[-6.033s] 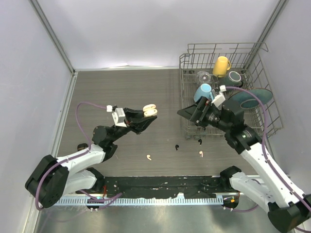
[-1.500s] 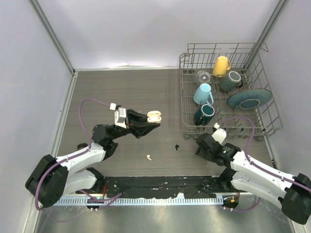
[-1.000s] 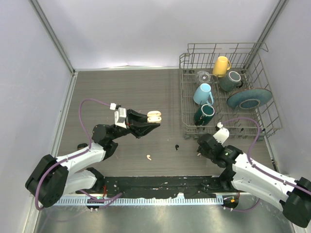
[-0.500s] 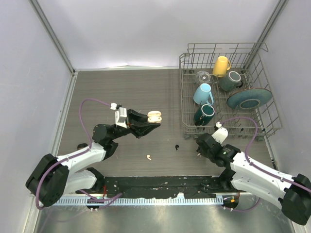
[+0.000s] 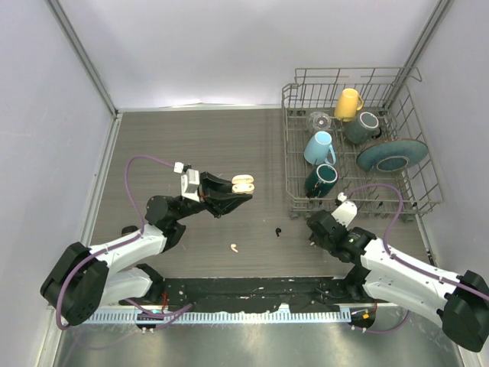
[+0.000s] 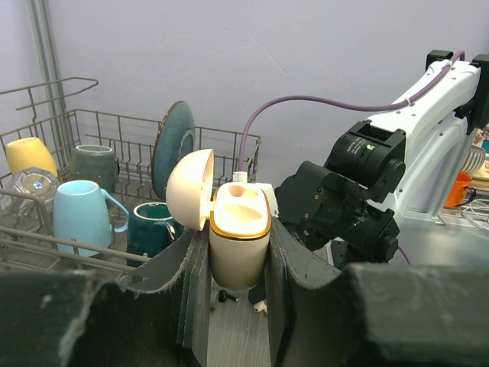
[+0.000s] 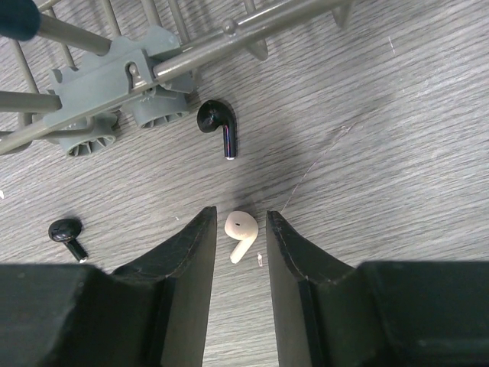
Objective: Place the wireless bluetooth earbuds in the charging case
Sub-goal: Pick up the earbud from the center of the board.
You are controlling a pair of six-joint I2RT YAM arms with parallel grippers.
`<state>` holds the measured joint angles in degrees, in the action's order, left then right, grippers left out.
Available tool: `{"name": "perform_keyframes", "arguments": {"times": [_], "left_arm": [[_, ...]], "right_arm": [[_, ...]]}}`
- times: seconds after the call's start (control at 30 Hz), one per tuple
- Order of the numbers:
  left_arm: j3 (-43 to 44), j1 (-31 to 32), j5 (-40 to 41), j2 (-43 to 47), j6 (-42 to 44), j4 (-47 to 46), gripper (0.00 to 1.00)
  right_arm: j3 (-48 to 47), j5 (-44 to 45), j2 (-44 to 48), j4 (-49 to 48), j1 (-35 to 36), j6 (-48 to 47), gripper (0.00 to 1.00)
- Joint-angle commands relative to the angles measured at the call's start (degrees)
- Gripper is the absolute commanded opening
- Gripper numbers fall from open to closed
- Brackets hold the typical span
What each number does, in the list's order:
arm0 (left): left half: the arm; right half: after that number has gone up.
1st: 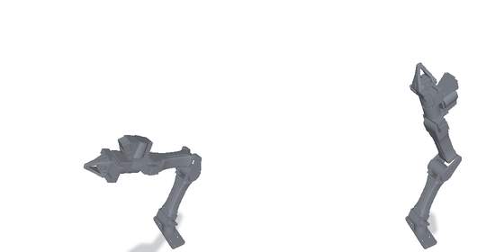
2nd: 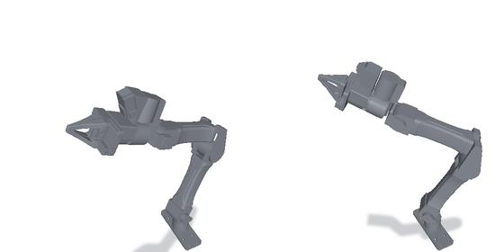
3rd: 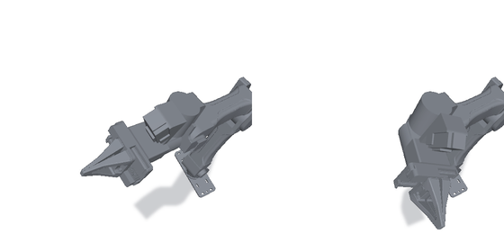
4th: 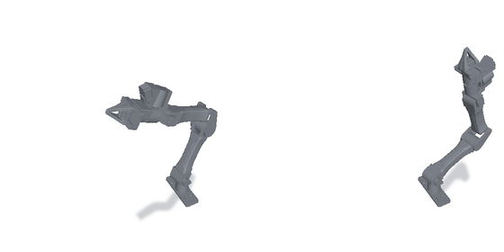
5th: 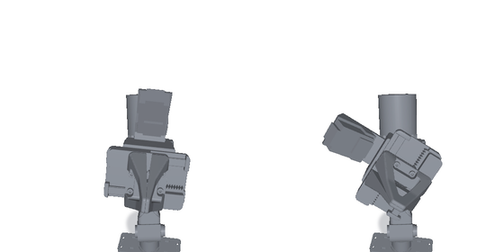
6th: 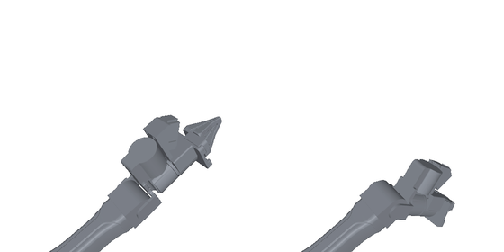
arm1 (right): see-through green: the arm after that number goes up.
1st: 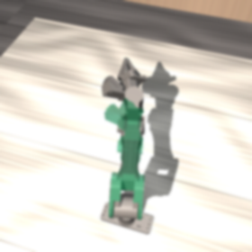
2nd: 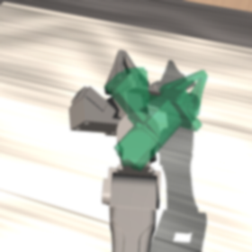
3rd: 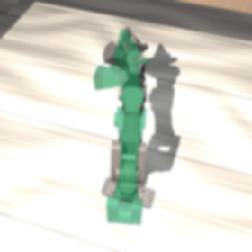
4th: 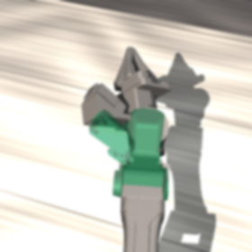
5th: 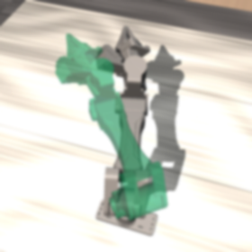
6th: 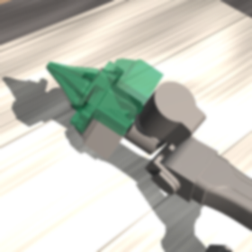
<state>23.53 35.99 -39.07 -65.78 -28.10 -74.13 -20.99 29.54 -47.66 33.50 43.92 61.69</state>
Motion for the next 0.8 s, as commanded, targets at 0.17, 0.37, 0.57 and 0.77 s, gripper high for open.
{"name": "perform_keyframes", "arguments": {"times": [0.17,0.37,0.57,0.77], "left_arm": [[0.20,-0.13,0.66,0.04,0.50,-14.47,0.00],[0.03,-0.13,0.66,0.21,0.59,-14.47,0.00],[0.11,-0.13,0.75,0.04,0.59,-14.47,0.00],[0.03,-0.13,0.57,-0.05,0.50,-14.38,0.00]], "right_arm": [[-0.54,-0.01,-1.64,-2.73,0.20,-1.66,0.38],[-0.45,-0.10,-1.56,-2.73,0.55,-1.75,0.38],[-0.19,-0.10,-0.86,-3.08,0.90,-1.75,0.38],[-0.28,-0.27,-1.56,-3.44,1.25,-2.10,0.38]]}}
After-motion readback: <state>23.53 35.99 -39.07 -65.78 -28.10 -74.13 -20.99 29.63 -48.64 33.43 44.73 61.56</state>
